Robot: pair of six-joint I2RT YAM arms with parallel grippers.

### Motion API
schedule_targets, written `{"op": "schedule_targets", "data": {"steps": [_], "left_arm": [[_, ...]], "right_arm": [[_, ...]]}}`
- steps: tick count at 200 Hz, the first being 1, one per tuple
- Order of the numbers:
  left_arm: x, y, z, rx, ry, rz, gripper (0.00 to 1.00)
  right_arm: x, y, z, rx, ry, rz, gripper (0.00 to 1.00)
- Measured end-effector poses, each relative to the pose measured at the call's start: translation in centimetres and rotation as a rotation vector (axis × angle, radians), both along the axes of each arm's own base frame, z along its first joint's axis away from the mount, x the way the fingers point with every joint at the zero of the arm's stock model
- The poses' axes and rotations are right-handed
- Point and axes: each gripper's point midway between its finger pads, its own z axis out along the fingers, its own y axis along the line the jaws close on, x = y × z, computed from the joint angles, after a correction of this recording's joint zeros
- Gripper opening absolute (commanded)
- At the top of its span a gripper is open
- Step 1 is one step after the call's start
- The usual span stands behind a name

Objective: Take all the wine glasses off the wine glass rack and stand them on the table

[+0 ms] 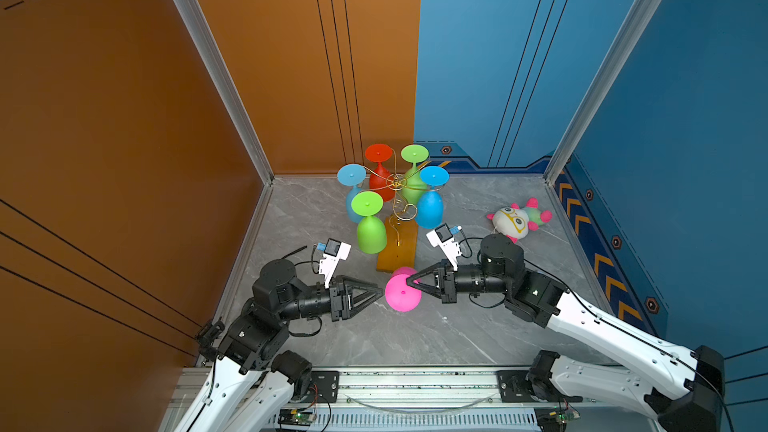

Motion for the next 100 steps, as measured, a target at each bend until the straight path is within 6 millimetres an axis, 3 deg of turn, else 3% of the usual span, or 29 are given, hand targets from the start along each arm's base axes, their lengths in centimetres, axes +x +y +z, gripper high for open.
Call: {"op": "schedule_targets", "data": {"steps": [100], "left_arm": [[-0.3, -1.3, -0.6, 0.016, 0.021, -0.049, 0.33]], "right_arm": [[-0.6, 1.0, 1.0, 0.042, -0.029, 0.045, 0.0]]}}
